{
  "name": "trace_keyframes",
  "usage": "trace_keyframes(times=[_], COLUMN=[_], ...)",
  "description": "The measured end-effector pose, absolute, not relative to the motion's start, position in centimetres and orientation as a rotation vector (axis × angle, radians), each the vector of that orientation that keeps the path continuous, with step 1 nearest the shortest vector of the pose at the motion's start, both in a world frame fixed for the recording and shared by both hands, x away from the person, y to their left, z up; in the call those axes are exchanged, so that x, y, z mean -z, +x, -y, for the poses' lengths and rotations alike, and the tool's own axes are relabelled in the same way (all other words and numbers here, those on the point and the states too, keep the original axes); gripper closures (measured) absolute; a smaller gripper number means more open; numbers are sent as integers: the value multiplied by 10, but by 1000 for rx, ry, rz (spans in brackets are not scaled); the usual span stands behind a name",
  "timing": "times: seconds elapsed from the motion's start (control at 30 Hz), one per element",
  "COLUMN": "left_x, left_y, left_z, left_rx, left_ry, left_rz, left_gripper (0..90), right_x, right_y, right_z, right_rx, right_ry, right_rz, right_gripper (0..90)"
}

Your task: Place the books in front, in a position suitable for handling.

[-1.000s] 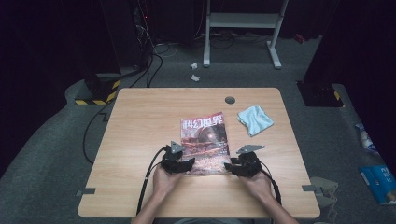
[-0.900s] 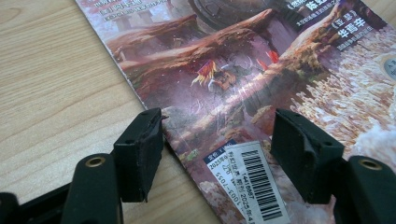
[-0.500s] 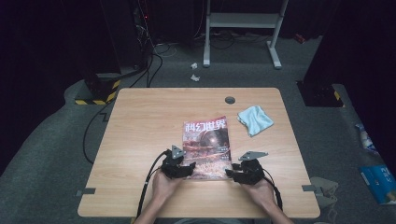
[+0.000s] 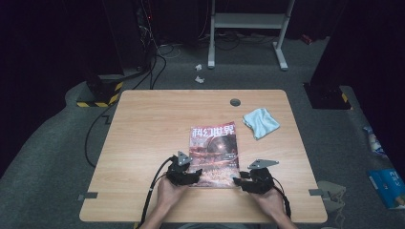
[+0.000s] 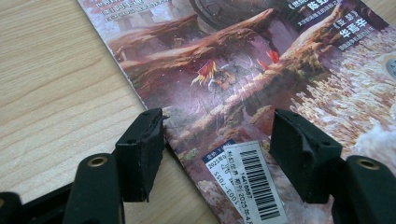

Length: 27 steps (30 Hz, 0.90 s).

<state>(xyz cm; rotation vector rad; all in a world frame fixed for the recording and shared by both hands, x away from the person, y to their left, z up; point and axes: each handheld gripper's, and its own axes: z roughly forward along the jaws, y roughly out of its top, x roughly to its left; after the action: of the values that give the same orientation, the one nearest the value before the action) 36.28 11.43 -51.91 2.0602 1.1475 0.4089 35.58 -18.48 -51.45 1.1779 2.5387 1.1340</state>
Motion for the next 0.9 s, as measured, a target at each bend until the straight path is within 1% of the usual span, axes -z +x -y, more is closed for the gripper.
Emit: trace_keyframes(times=[0.67,0.8,0.9], left_x=[519,519,519], left_y=[359,361,364], left_z=[-109,-109,-111], left_rx=[-413,-426,-450], left_ry=[2064,2065,2052], left_rz=[-1127,-1119,-1135], left_gripper=[349,318,316], right_x=[514,514,513], right_y=[352,354,356], right_z=[191,193,195], right_rx=[-1131,-1148,-1152], right_ry=[1189,1206,1216], right_rz=[-2551,-2560,-2573], right_gripper=[553,545,538])
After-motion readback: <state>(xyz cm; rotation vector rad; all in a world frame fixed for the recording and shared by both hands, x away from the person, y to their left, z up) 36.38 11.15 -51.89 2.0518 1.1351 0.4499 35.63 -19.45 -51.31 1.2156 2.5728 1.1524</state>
